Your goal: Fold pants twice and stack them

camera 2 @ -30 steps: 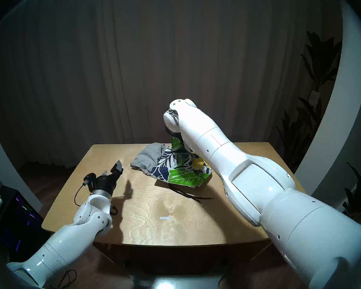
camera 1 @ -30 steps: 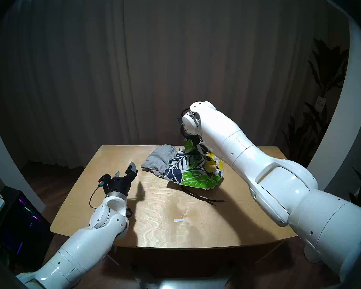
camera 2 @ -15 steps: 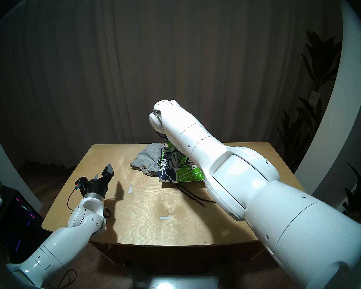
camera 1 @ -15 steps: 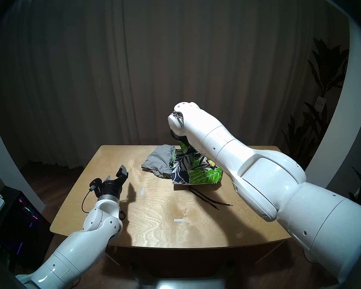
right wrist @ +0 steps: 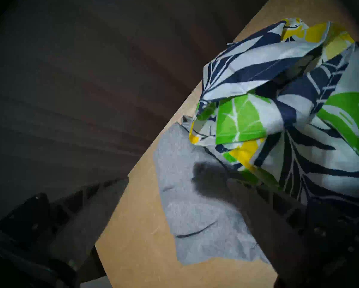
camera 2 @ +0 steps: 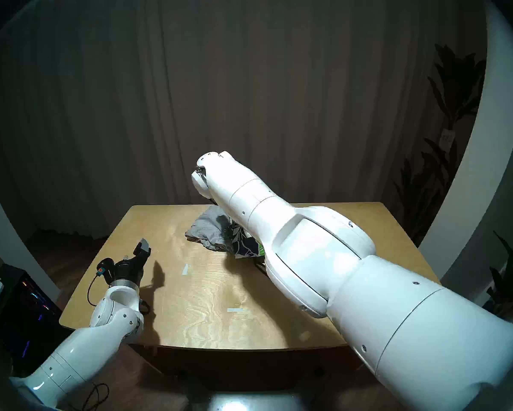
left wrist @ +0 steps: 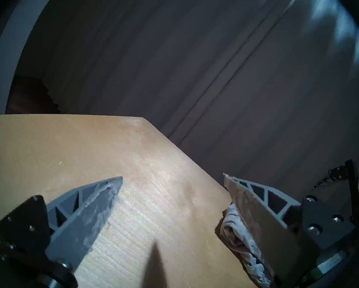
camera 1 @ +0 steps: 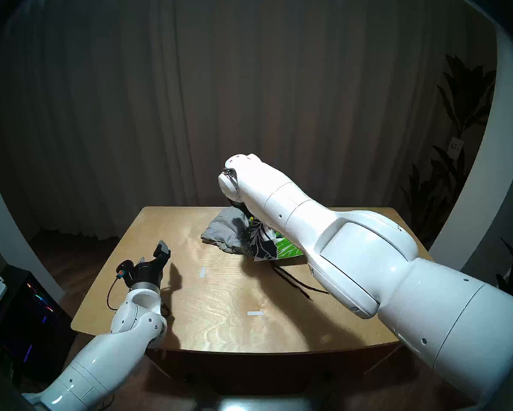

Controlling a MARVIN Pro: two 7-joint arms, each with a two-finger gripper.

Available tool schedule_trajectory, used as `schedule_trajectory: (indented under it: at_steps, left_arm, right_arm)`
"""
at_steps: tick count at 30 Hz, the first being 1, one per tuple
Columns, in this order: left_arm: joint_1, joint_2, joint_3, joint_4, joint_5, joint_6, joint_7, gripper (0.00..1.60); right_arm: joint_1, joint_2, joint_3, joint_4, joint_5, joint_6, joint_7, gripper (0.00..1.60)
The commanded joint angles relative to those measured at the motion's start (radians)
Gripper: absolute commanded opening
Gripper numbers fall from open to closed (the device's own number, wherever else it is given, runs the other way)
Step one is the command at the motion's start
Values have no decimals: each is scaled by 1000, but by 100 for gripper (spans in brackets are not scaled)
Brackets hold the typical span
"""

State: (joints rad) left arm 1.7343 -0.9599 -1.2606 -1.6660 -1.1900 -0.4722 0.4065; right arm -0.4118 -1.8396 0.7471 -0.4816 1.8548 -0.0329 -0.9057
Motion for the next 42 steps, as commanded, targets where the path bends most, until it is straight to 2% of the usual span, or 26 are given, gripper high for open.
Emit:
schedule_trajectory:
  at_steps: [1, 4, 6, 7, 9, 11, 12, 18, 22, 23, 27, 28, 30, 37, 38, 42]
  left_arm:
    - [0, 0, -20, -34, 0, -28, -6, 160]
    - [-4, -7, -14, -44, -3, -34, -18, 160]
    - [-18, -14, -2, -43, -3, -29, -29, 160]
    - [-18, -14, -2, -43, -3, -29, -29, 160]
    - [-35, -20, 12, -42, -2, -19, -41, 160]
    - [-40, -22, 16, -42, -1, -16, -43, 160]
    - [-50, -26, 27, -40, 0, -9, -48, 160]
    - [-73, -37, 55, -42, 4, 2, -60, 160]
    - [-100, -52, 90, -40, 9, 26, -74, 160]
    - [-104, -56, 97, -41, 10, 31, -76, 160]
    - [-127, -69, 126, -40, 18, 51, -86, 160]
    - [-127, -69, 126, -40, 18, 51, -86, 160]
    - [-140, -75, 140, -38, 24, 61, -90, 160]
    - [-168, -93, 179, -33, 45, 86, -96, 160]
    - [-172, -97, 188, -31, 51, 91, -95, 160]
    - [-174, -101, 197, -35, 57, 94, -91, 160]
  right_arm:
    - [51, -87, 3, 30, 5, -5, 43, 160]
    - [104, -73, 25, 50, 16, 21, 76, 160]
    - [131, -18, 40, 38, 11, 44, 97, 160]
    - [131, -18, 40, 38, 11, 44, 97, 160]
    - [156, 56, 55, 47, 10, 47, 97, 160]
    - [163, 63, 61, 67, -1, 44, 97, 160]
    - [176, 75, 75, 107, -19, 37, 94, 160]
    - [196, 122, 89, 197, -52, 27, 90, 160]
    - [218, 194, 88, 257, -76, 38, 106, 160]
    - [223, 194, 88, 282, -83, 35, 106, 160]
    - [223, 245, 92, 309, -85, 52, 117, 160]
    - [223, 245, 92, 309, -85, 52, 117, 160]
    - [209, 282, 89, 295, -82, 73, 124, 160]
    - [165, 302, 111, 306, -63, 172, 155, 160]
    - [151, 297, 116, 300, -60, 217, 163, 160]
    - [132, 283, 127, 290, -46, 269, 180, 160]
